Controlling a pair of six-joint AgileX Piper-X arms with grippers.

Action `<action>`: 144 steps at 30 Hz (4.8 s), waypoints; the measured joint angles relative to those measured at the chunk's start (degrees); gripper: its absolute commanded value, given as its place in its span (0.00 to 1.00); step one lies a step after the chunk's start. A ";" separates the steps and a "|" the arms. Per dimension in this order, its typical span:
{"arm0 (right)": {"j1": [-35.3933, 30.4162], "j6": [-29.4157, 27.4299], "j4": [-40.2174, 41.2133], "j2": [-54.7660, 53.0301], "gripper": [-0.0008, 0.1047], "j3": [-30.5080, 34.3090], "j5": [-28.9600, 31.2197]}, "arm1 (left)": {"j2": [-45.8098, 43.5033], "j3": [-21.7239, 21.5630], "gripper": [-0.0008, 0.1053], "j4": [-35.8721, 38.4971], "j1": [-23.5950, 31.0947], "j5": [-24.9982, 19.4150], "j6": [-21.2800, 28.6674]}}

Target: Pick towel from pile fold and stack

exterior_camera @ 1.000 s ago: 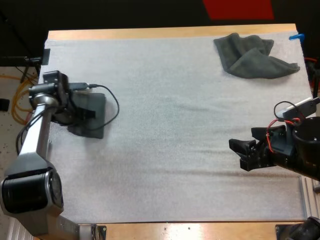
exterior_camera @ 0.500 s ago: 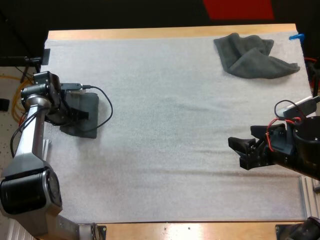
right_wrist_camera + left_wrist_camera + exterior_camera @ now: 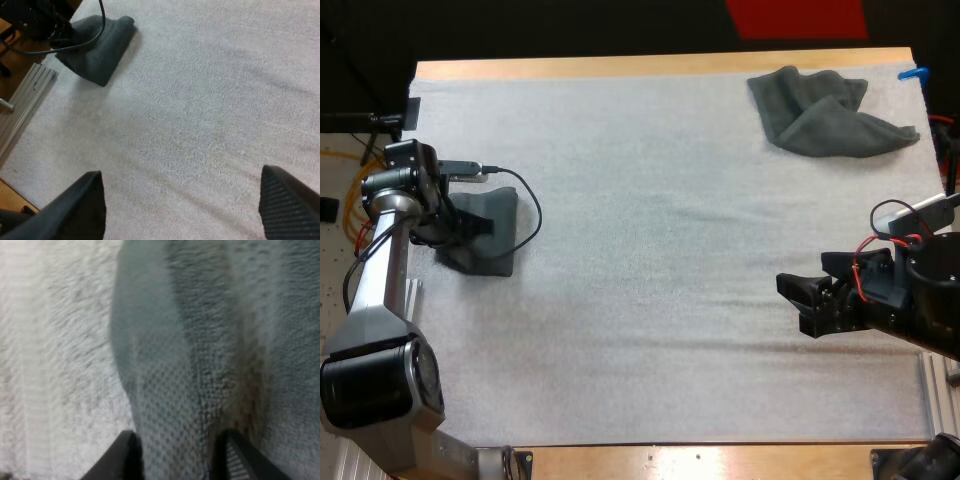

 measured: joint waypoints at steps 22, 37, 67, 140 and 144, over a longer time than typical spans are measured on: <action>0.00 0.00 -3.51 0.00 0.61 0.00 -2.18 | -1.80 -9.54 0.50 7.54 0.00 2.44 3.39; 0.00 0.00 -7.29 0.00 0.61 0.00 -5.91 | 7.72 -7.57 0.74 14.67 0.00 8.99 2.56; 0.00 0.46 -8.10 0.24 0.61 0.00 -5.93 | 10.78 -12.60 0.74 1.33 -0.23 13.46 -2.83; -30.14 -21.56 -8.61 2.80 0.61 0.00 2.73 | -42.71 -9.96 0.74 12.08 -11.62 20.03 2.52; -27.84 -19.78 -8.51 -1.61 0.61 0.00 4.38 | -51.20 -3.11 0.74 10.47 -11.62 19.46 2.52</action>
